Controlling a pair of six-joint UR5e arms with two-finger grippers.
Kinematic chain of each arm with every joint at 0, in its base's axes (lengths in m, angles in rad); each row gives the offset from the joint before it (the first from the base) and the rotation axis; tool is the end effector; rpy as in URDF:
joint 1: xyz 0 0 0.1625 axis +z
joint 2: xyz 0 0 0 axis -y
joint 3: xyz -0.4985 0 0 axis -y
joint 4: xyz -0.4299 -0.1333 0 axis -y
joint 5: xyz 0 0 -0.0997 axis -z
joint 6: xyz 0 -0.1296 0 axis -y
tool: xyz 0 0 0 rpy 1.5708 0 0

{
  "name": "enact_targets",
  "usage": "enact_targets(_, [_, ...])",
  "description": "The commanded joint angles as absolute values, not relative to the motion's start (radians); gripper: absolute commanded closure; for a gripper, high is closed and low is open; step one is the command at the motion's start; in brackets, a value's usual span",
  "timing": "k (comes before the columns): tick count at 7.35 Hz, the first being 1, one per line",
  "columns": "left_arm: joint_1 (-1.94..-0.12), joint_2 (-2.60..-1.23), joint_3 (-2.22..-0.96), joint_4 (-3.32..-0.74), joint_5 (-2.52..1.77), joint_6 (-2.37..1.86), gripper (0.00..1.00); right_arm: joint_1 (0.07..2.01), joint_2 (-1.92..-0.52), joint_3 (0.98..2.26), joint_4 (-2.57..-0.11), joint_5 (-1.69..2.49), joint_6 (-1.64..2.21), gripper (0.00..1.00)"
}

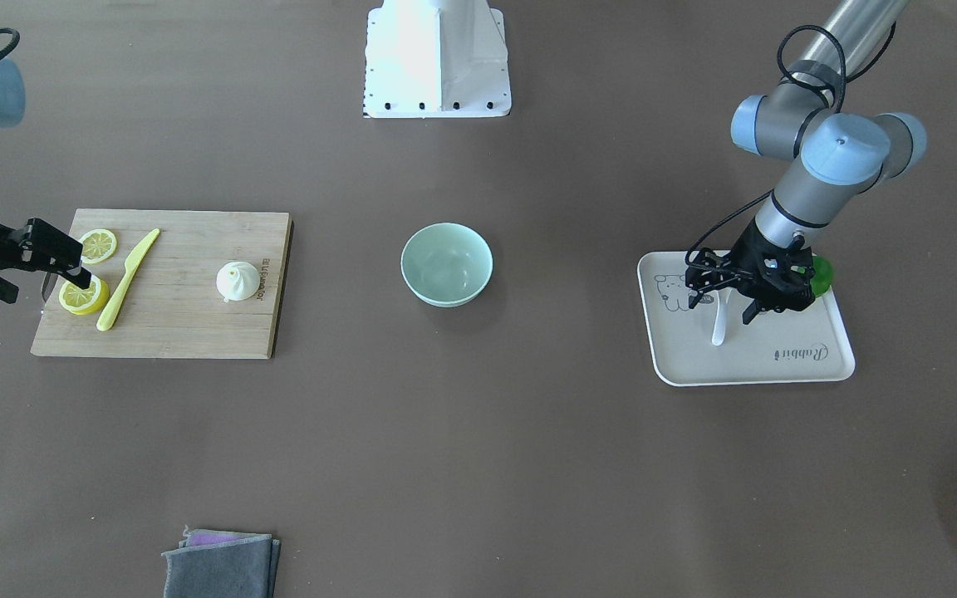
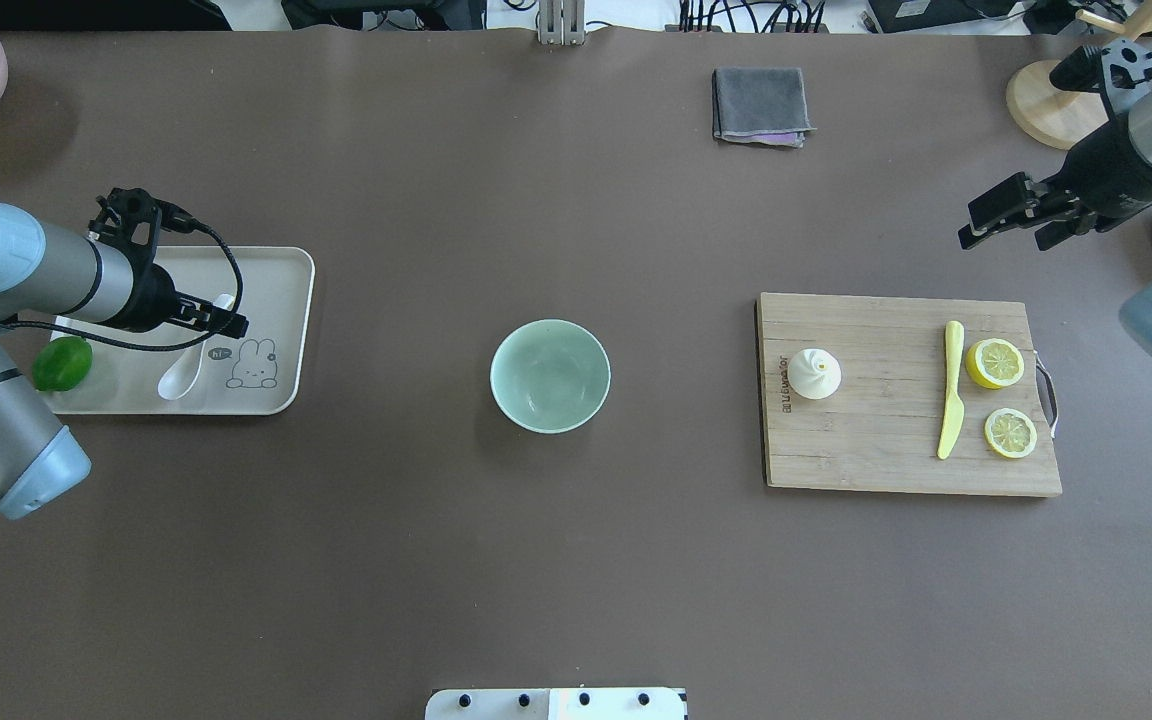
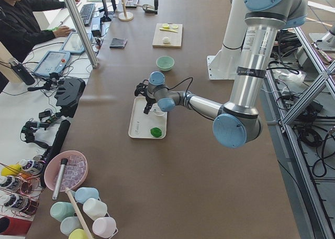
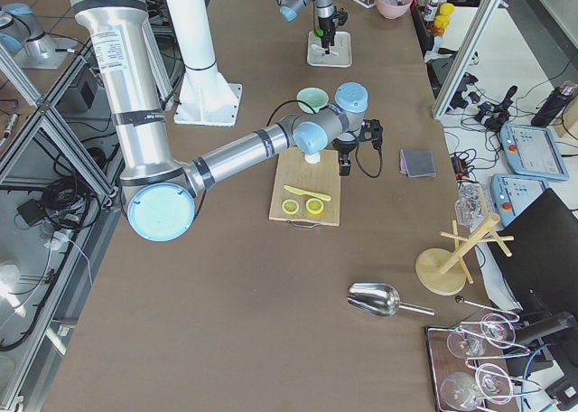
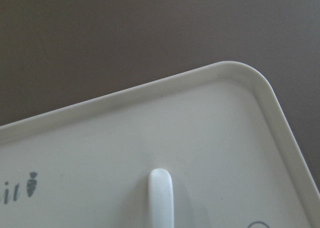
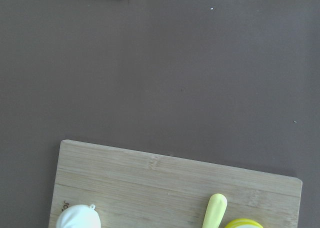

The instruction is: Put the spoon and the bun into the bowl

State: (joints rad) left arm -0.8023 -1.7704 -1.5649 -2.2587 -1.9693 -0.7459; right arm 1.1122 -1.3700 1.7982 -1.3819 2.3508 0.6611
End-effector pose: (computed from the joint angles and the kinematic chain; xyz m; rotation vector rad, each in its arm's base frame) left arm 0.4104 -0.5439 0.5674 0.3765 0.8681 0.1965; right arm -0.2389 -0.5792 0.4899 0.0948 -0.9477 -0.0536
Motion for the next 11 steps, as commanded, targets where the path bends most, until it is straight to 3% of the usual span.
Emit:
enact_targets(1, [-0.802, -1.772, -1.557, -2.26, -1.968, -0.746, 0.37, 1.111, -1.37, 1.798, -1.382, 2.347, 0.661, 0.0])
enact_targets(3, [-0.802, -1.767, -1.554, -2.257, -1.96, -0.746, 0.37, 1.111, -1.37, 1.798, -1.382, 2.349, 0.661, 0.0])
enact_targets(4, [-0.802, -1.769, -1.555, -2.255, -1.959, -0.746, 0.42, 1.111, -1.368, 1.798, -1.382, 2.349, 0.661, 0.0])
enact_targets(6, [-0.81, -1.772, -1.557, -2.244, -1.965, -0.761, 0.98, 1.111, -1.368, 1.798, -1.382, 2.349, 0.661, 0.0])
enact_targets(9, [-0.88, -1.793, -1.568, -2.212, -2.047, -0.762, 1.0, 1.101, -1.368, 1.798, -1.382, 2.347, 0.672, 0.0])
enact_targets(11, [-0.939, -1.899, -1.61, -2.076, -2.135, -0.781, 1.0, 1.034, -1.356, 1.798, -1.382, 2.291, 0.759, 0.0])
